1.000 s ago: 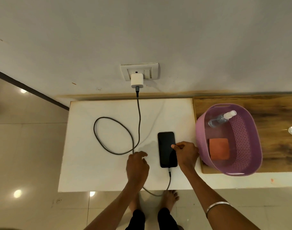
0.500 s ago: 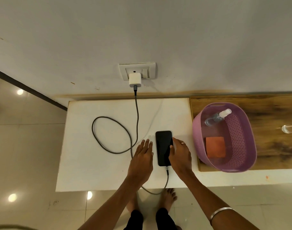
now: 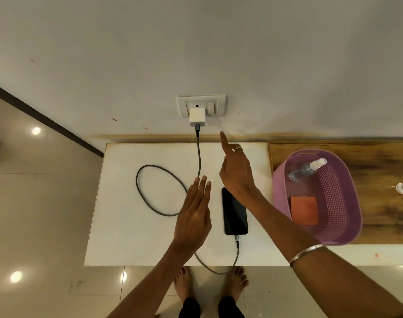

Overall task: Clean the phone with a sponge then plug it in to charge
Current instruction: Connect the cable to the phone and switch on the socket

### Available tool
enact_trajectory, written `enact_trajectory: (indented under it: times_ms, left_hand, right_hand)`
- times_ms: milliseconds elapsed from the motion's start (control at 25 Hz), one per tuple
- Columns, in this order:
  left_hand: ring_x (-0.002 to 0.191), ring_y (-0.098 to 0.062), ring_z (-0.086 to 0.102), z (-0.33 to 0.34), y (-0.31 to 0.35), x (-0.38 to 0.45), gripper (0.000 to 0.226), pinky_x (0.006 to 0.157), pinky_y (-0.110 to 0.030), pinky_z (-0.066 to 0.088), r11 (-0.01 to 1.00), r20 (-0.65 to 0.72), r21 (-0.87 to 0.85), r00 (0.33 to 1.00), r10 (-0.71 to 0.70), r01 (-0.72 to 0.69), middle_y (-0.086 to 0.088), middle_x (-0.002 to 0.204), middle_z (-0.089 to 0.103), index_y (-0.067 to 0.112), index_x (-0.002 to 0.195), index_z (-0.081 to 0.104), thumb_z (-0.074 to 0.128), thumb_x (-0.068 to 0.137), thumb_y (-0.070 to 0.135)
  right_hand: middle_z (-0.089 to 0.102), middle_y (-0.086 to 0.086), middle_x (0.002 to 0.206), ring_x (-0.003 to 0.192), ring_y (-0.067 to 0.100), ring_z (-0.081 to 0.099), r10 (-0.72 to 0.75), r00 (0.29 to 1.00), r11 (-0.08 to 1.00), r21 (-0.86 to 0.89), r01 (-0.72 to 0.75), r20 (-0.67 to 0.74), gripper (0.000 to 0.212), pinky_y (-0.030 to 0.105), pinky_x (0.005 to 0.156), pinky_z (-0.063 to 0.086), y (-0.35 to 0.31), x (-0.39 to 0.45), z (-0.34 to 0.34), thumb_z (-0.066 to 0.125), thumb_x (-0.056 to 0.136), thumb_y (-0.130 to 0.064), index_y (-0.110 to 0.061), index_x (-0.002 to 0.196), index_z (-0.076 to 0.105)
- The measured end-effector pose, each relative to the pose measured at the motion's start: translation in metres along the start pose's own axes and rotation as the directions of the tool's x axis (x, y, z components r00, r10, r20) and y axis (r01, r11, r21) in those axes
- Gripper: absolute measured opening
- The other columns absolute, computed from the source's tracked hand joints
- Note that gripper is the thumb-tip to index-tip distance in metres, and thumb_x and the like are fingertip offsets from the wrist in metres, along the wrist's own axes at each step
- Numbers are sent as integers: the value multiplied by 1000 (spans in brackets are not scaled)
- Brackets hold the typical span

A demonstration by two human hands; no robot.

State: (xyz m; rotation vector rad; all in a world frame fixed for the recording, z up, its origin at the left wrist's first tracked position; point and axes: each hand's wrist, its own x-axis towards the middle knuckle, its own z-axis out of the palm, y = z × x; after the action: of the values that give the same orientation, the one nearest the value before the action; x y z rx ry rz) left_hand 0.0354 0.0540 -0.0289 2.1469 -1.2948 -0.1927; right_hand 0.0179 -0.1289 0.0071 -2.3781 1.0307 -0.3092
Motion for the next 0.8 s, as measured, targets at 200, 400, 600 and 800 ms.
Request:
enact_trajectory:
  times_ms: [200, 400, 600, 800]
  left_hand:
    - [156, -27, 10, -20, -10, 27, 54, 121, -51, 30, 994, -56, 19, 993, -105, 106, -13, 166, 19, 2, 156, 24, 41, 104, 6]
    - [156, -24, 8, -34, -13, 38, 52, 121, -51, 30, 987, -83, 2, 984, -157, 158, -13, 166, 19, 0, 155, 23, 36, 106, 11]
    - [155, -26, 11, -49, -15, 40, 53, 121, -51, 29, 986, -75, 9, 984, -164, 165, -14, 165, 20, -2, 154, 24, 41, 105, 5]
    - [155, -25, 10, -48, -6, 41, 52, 122, -48, 29, 984, -30, 27, 984, -175, 176, -12, 165, 19, 0, 155, 24, 38, 106, 8]
  right_hand:
    - [50, 17, 126, 96, 24, 60, -31, 996, 997, -69, 36, 83, 111, 33, 75, 56, -25, 27, -8, 63, 78, 10, -40, 153, -2]
    - [43, 29, 133, 74, 23, 59, -23, 985, 972, -228, 63, 173, 99, 27, 56, 45, -30, 47, -4, 59, 86, 2, -33, 154, -5]
    - [32, 31, 143, 64, 21, 55, 84, 970, 974, -222, -32, 229, 97, 28, 50, 42, -44, 58, 2, 57, 87, -2, -33, 153, -6]
    - [37, 29, 138, 64, 21, 59, 46, 972, 977, -213, 5, 232, 97, 26, 49, 45, -29, 50, -18, 57, 88, -4, -35, 152, -8]
